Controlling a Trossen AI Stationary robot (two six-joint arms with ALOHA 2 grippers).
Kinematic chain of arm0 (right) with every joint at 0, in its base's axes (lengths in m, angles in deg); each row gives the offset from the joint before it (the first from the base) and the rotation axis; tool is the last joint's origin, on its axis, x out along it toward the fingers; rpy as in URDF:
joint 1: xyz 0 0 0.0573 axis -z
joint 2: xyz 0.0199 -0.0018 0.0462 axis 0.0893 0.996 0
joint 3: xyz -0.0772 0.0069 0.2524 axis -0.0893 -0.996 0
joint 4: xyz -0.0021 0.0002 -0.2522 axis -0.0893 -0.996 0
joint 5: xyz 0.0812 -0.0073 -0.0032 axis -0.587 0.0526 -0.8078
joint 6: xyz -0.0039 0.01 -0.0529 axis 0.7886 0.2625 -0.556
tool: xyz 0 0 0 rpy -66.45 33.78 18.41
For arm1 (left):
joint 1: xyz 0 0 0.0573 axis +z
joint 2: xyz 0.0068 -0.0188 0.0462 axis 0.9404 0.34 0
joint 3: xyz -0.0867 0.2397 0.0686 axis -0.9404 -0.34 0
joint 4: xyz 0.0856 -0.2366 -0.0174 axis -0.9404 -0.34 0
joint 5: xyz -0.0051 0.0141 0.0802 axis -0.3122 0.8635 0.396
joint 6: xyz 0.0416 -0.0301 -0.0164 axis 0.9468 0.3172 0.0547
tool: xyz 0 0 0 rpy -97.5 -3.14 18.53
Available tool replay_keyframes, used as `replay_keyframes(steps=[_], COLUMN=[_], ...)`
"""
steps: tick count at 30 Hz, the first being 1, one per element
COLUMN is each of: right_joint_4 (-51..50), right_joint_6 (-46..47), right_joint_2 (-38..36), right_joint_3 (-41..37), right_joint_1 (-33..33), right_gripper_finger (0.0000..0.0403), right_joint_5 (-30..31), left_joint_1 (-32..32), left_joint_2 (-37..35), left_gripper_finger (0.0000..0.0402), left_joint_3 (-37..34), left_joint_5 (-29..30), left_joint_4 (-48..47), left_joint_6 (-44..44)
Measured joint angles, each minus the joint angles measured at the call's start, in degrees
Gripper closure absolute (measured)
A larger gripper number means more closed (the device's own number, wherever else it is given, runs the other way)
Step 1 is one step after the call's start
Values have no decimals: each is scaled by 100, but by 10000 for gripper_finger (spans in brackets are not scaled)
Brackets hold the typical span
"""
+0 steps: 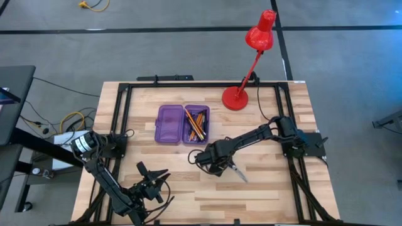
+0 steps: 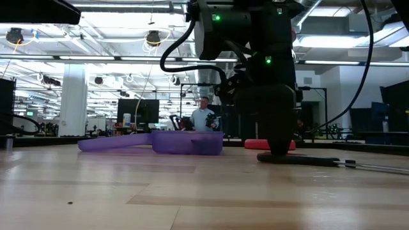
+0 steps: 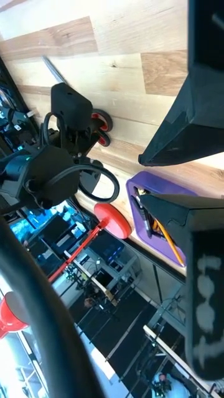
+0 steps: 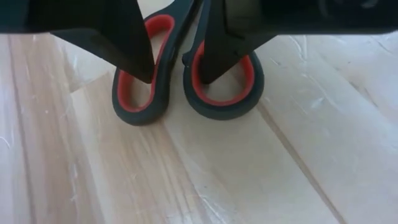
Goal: Pick & place school supplies into a supply box
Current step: Put the black scissors into the violet supply box
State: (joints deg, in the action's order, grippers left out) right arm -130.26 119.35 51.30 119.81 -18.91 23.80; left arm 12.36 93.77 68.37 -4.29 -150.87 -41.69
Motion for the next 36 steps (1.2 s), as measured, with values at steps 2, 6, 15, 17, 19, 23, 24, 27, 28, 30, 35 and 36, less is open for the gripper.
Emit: replay_keyframes(steps=[2,6,15,17,19,23,24,27,28,30,35,36], right_joint_4=[6,33,287,295,303,308,311,317,316,311,211,167], right_joint_6=[-29,-35,-95,-95,-137,-210,-211,-224,-226,-206,-82,-71], right_joint_2=[3,4,-22,-24,-24,-26,-26,-26,-26,-26,-11,-3], right_joint_3=[0,-2,-219,-225,-225,-228,-229,-234,-236,-236,-201,-168], right_joint_1=[10,14,16,5,3,-8,-15,-64,-86,-100,-172,-175], right_gripper_finger=[274,284,307,322,335,350,351,352,353,353,355,355], right_joint_5=[-13,-92,-269,-268,-262,-95,-30,129,189,318,524,531], left_joint_1=[0,0,0,0,0,0,0,0,0,0,0,0], left_joint_2=[0,0,0,0,0,0,0,0,0,0,0,0], left_gripper_finger=[329,329,329,329,329,329,329,329,329,329,329,329], left_joint_3=[0,-1,-1,-2,-2,-2,-2,-2,-2,-2,-2,-1], left_joint_5=[-57,-159,-189,-190,-198,-202,-202,-202,-202,-200,-148,-127], left_joint_4=[2,2,2,2,2,2,2,2,2,0,-1,-2], left_joint_6=[0,-1,46,47,50,55,55,57,57,60,106,106])
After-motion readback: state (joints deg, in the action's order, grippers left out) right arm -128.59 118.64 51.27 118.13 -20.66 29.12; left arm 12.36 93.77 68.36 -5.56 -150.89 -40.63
